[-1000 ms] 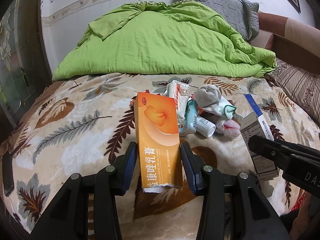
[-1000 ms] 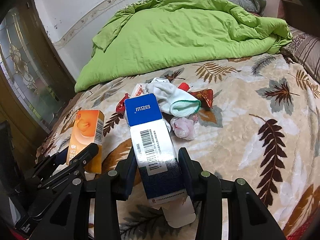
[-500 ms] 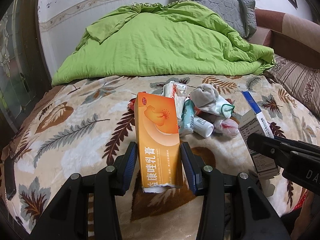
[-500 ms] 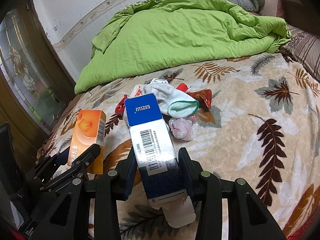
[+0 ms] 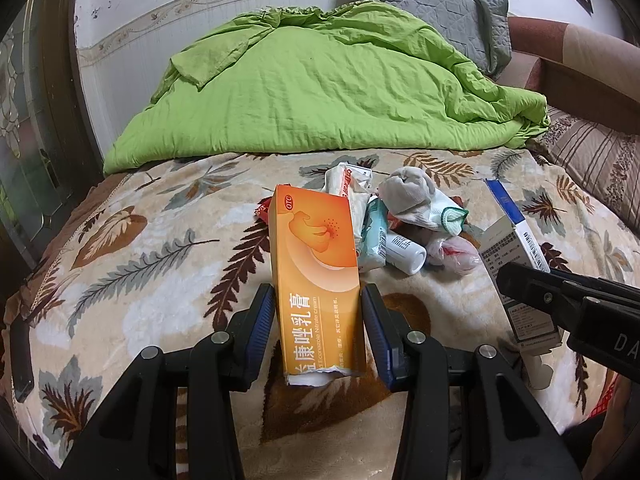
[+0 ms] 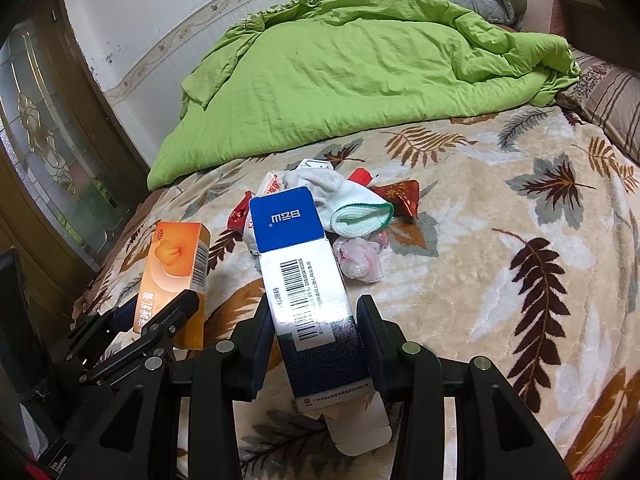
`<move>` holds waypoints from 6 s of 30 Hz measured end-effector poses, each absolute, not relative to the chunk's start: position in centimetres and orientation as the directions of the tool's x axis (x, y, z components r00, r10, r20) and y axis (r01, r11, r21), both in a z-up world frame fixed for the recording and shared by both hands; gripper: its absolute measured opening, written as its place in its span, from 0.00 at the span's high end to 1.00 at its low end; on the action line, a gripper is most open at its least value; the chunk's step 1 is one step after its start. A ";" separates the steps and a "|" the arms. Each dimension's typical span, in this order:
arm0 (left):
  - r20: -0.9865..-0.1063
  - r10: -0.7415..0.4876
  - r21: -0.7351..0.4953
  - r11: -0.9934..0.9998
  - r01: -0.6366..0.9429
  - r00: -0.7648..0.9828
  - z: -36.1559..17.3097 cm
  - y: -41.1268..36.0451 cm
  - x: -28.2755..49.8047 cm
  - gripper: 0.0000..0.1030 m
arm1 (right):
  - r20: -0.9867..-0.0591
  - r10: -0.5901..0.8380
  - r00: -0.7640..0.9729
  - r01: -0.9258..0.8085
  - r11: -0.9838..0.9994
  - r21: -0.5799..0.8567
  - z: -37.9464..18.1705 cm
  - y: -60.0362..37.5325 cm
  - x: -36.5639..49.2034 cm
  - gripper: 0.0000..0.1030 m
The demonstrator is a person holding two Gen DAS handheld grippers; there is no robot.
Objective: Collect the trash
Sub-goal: 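Lift both held boxes off the bed, then carry both boxes over the red basket and open both tools, then move both tools back over the remaining trash pile, then grasp the white sock with the right tool while the left grasps the white plastic bag, then hold the sock and the plastic bag lifted above the bed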
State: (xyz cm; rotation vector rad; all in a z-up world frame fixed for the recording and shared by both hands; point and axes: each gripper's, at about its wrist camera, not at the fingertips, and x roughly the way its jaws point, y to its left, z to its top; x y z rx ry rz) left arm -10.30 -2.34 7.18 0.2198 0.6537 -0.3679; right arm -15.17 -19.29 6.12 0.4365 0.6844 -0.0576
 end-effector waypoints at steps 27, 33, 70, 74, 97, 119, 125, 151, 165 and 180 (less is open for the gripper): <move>-0.619 -0.402 -0.027 0.869 0.494 0.675 8.9 -2.5 -13.2 0.58 | -0.581 0.113 0.806 0.238 0.837 0.493 7.9 -23.6 -22.1 0.57; -0.630 -0.532 -0.089 0.774 0.627 0.566 10.0 -5.6 -17.4 0.58 | -0.553 0.115 0.825 0.271 0.780 0.565 8.8 -27.1 -27.3 0.57; -0.717 -0.690 -0.258 0.395 0.881 0.100 10.8 -20.2 -28.8 0.44 | -0.623 -0.129 0.772 0.534 0.663 0.525 7.4 -36.0 -45.6 0.38; -0.711 -0.682 -0.250 0.471 0.846 0.170 10.9 -17.1 -26.1 0.43 | -0.621 -0.062 0.782 0.471 0.711 0.522 7.8 -34.2 -42.1 0.38; -0.698 -0.434 -0.214 0.886 0.412 0.570 7.8 -1.2 -8.8 0.43 | -0.642 0.106 0.759 0.148 0.933 0.329 9.5 -23.4 -20.9 0.30; -0.717 -0.340 -0.262 0.940 0.218 0.609 6.0 2.5 -4.5 0.43 | -0.673 -0.021 0.739 0.204 0.959 0.195 6.1 -20.4 -3.1 0.83; -0.709 -0.418 -0.276 0.906 0.321 0.569 6.8 -0.4 -2.8 0.43 | -0.572 0.006 0.820 0.204 0.931 0.301 8.7 -21.8 -9.6 0.84; -0.757 -0.437 -0.272 0.887 0.373 0.486 4.7 -5.5 3.7 0.57 | -0.519 0.092 0.849 0.177 0.877 0.446 7.4 -22.8 -16.7 0.84; -0.715 -0.396 -0.195 0.905 0.379 0.577 7.8 1.0 -10.7 0.57 | -0.502 0.124 0.856 0.093 0.918 0.386 8.0 -18.9 -18.7 0.84; -0.669 -0.360 -0.123 0.917 0.380 0.650 7.5 0.8 -12.7 0.57 | -0.524 0.168 0.835 0.102 0.889 0.447 7.0 -19.7 -19.8 0.84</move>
